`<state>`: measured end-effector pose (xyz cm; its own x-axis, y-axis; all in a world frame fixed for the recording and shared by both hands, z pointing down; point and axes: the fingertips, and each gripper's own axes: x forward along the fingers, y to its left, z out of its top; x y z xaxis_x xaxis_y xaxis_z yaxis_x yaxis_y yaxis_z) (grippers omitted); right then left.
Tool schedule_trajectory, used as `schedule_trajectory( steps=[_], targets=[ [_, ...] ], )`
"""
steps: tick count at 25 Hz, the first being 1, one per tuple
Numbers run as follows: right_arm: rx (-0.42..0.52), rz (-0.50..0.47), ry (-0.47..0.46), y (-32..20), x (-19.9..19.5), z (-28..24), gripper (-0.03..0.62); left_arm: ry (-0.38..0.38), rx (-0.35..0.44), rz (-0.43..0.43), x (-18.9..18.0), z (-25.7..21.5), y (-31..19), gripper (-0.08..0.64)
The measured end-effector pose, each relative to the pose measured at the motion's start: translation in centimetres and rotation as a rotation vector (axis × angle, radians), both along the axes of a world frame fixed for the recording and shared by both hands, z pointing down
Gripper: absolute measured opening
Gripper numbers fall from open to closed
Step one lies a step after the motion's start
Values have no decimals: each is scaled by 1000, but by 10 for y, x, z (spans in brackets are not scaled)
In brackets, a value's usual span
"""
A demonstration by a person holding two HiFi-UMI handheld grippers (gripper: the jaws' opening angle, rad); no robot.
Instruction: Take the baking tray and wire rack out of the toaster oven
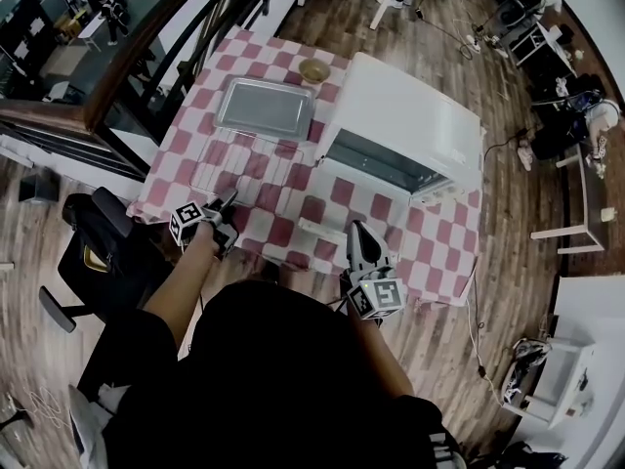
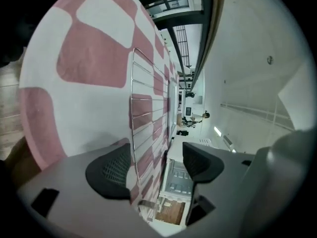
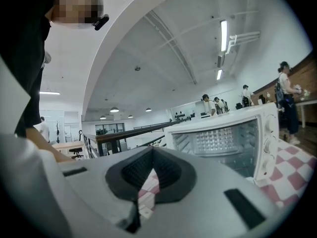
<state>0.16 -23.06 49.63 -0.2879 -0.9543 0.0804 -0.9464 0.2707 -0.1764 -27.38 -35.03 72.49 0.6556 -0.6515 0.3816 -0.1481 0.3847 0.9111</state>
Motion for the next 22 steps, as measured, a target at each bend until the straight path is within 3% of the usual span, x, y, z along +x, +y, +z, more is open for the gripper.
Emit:
schedule_trajectory(
  steps=[3, 7, 9, 12, 15, 17, 22],
  targets=[
    [18, -14, 4, 13, 6, -7, 3, 45, 135, 13, 5, -33, 13, 272],
    [51, -29, 8, 41, 19, -17, 3, 32, 468, 32, 18, -110, 28, 132],
    [68, -27, 21, 60, 32, -21, 3, -51, 641, 62, 31, -146, 44, -2],
    [99, 8, 47, 89, 66, -30, 3, -186, 849, 101, 57, -189, 77, -5],
    [133, 66, 75, 126, 105, -45, 3, -501, 1082, 208, 85, -220, 118, -5],
    [152, 86, 99, 155, 127, -52, 3, -663, 1208, 259, 106, -233, 150, -5],
    [157, 97, 127, 218, 169, -49, 3, -831, 1410, 286, 154, -268, 235, -5]
  ],
)
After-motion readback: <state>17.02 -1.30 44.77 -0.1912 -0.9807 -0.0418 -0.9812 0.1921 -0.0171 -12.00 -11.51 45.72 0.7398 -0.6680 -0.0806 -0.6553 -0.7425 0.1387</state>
